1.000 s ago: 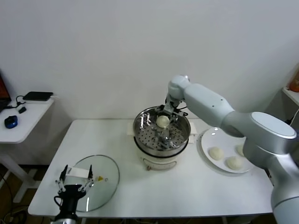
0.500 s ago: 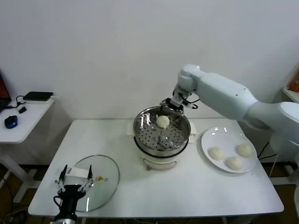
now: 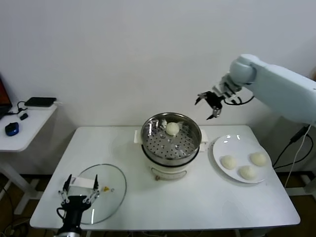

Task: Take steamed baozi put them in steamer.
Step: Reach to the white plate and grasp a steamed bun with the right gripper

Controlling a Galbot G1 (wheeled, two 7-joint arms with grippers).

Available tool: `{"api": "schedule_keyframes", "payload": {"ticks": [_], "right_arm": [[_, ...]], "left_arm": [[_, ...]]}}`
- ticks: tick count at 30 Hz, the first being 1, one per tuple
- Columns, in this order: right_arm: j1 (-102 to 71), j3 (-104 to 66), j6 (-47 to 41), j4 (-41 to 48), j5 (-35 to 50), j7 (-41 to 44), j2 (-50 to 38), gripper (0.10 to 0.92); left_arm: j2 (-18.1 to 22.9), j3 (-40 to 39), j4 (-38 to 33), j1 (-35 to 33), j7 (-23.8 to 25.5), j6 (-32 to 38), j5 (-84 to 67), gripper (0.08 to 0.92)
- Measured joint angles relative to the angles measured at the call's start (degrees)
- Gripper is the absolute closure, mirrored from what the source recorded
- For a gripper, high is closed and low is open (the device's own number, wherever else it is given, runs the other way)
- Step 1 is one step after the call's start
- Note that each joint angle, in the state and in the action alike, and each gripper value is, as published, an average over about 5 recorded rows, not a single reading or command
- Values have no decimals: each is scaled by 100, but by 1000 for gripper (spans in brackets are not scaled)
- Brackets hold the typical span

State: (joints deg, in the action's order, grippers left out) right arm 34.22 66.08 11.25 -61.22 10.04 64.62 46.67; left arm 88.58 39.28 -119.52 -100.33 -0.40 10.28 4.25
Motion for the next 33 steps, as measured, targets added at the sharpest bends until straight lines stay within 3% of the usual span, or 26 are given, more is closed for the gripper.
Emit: {"api": "schedule_keyframes", "payload": {"ticks": [14,33], "right_arm": [[-971,-472,-456,490,-54,173,-935,203],[-2281,-1015,-717,1071,-634,217,-374,203]], "left_arm": [[6,-30,-15,-63,-6,11,69,177],[6,18,85,-58,-18,37,49,177]]}}
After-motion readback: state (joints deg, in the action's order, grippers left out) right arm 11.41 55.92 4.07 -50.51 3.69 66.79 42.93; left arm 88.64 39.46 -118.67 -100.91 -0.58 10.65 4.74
